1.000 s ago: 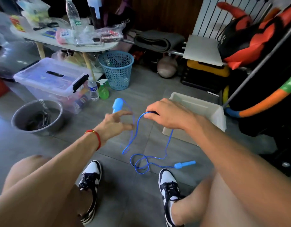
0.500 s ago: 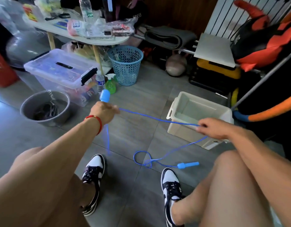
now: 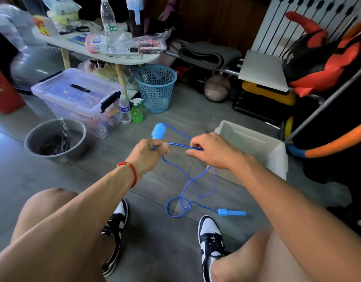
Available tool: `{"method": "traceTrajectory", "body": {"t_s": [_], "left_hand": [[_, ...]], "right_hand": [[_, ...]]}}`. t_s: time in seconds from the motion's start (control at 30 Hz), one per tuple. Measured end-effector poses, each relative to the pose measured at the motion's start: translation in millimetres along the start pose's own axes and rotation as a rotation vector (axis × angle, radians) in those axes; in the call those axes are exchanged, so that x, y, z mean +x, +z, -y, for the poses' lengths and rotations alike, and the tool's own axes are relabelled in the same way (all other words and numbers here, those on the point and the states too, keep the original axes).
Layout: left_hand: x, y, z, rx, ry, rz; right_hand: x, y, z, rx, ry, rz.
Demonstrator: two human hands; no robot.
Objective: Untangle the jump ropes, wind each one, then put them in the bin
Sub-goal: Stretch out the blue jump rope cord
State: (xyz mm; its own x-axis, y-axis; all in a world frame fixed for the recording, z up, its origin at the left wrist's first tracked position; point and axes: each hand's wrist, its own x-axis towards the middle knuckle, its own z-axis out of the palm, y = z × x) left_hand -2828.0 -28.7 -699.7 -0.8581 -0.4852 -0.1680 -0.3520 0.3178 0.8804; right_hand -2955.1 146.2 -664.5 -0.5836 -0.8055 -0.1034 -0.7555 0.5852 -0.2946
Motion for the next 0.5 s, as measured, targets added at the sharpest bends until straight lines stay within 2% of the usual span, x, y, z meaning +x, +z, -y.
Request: {"method": "traceTrajectory", "body": {"t_s": [0.1, 0.17, 0.23, 0.27, 0.37, 0.43, 0.5], "left_hand": [[16, -17, 12, -0.112, -0.108, -0.269], [22, -26, 20, -0.17, -0.17, -0.373], [26, -33, 25, -0.178, -0.208, -0.435], [28, -35, 27, -0.167, -0.211, -0.434], [25, -32, 26, -0.059, -0.245, -0.274], [13, -23, 19, 0.014, -0.225, -0.115], [-7, -6, 2, -0.083, -0.122, 0.045]], "right_hand": [[-17, 17, -54, -0.043, 0.175, 0.222], [-38, 22, -92, -0.107, 0.297, 0.371], [-54, 16, -120, -0.084, 0.395, 0.394], [-57, 11, -127, -0.006, 0.418, 0.35], [-57, -9, -115, 0.252, 0.36, 0.063], [-49, -23, -79, 0.255, 0.244, -0.015], [-36, -31, -39, 0.179, 0.106, -0.028]]}}
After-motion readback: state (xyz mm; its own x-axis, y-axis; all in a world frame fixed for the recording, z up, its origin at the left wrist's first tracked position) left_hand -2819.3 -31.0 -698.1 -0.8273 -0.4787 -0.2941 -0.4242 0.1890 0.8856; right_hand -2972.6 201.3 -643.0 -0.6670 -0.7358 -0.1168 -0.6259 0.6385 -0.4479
